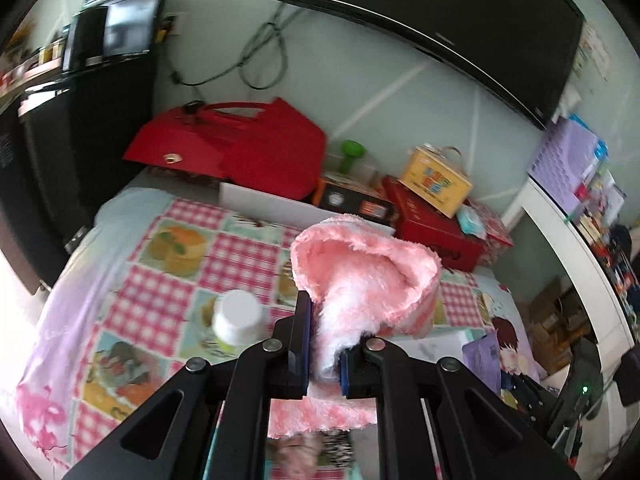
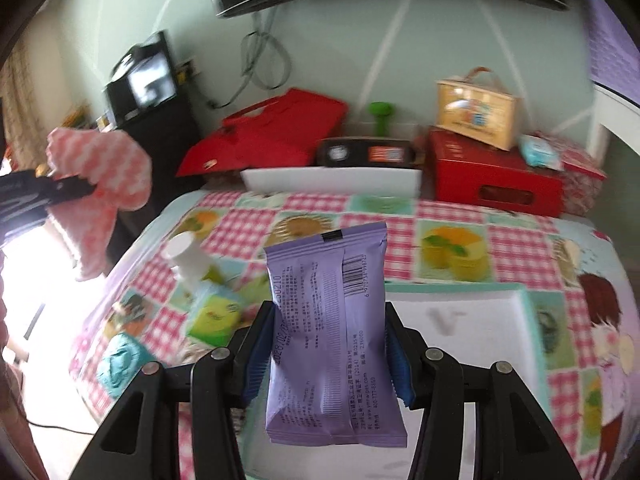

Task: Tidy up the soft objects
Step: 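Carry the cloth and packet into the white tray and open both grippers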

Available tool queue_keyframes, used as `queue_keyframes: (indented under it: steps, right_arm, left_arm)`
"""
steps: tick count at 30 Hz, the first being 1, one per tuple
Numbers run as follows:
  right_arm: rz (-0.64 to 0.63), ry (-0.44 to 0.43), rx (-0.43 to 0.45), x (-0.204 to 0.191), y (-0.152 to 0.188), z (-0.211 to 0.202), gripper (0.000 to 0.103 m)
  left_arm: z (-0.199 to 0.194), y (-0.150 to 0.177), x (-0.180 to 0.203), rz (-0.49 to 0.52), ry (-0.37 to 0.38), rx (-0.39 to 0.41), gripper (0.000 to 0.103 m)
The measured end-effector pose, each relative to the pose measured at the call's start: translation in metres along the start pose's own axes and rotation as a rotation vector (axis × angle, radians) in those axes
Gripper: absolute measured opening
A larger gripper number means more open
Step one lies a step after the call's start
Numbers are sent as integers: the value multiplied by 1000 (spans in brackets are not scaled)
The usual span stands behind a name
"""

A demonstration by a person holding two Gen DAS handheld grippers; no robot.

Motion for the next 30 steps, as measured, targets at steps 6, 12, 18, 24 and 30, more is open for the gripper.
queue_keyframes:
  steps: [6, 12, 18, 24, 30]
  right_arm:
    - [92, 82, 1, 58, 13, -14, 54]
    - [187, 158, -7, 108, 33, -23, 54]
    - [244, 198, -27, 139, 48, -21, 54]
    - [260, 183, -64, 138, 56, 3, 54]
    - [265, 171, -114, 137, 64, 30, 54]
  left_arm:
    - [29, 20, 47, 51, 25, -61, 11]
    - [64, 51, 78, 75, 43, -130, 11]
    - [102, 87, 95, 99, 41, -196, 11]
    - [143, 117, 99, 92, 15, -253, 11]
    - [171, 139, 97, 87, -3, -290, 11]
Point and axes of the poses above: each gripper's, at about its wrist camera, not at the fingertips, and z roughly the way its jaws point, x to its right, y to its underside, the point moved 9 cm from there along z, roughly the way its jaws point, and after that the axes turned 10 degrees about -z, right-handed, at the moved point
